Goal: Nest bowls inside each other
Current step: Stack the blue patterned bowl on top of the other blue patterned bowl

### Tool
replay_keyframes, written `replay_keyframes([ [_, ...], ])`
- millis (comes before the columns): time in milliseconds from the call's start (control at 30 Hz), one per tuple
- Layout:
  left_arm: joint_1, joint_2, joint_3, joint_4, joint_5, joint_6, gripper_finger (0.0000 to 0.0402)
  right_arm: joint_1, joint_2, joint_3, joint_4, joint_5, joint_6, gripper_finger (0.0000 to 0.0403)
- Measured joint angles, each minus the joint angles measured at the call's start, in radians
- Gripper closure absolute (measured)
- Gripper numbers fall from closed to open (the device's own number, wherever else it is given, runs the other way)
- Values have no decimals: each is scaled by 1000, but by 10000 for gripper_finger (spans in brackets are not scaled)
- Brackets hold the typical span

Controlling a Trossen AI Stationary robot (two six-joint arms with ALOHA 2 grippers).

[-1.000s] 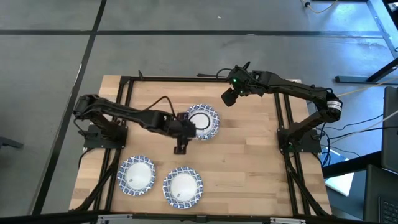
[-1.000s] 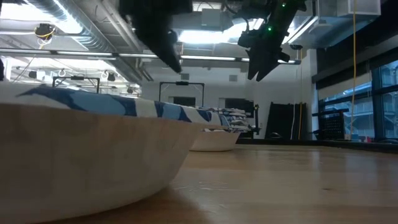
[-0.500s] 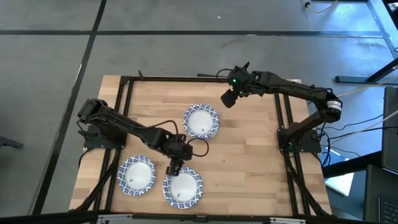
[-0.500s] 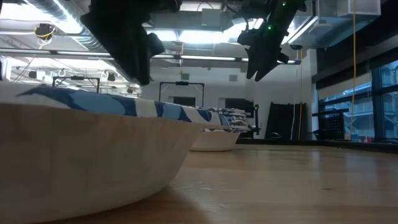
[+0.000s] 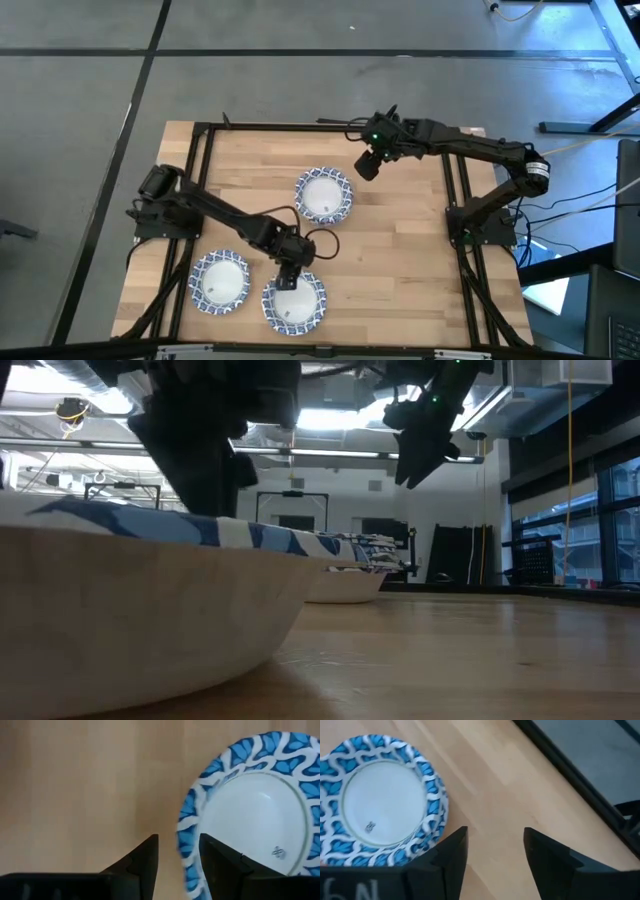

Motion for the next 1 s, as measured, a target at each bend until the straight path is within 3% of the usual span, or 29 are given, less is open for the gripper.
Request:
replay_keyframes([
  [133,-6,43,0,32,44,-53,266,0,0,0,-2,-28,-22,210],
  [467,-36,102,0,55,43,-121,272,0,0,0,-3,-31,-37,210],
  [600,-36,102,0,56,33,-129,300,0,0,0,-3,-31,-55,210],
  [833,-23,94,1,54,45,-125,391,0,0,0,-7,-31,-57,210],
  [1000,-9,92,1,53,45,-97,395,0,-30,0,21,-4,-78,210],
])
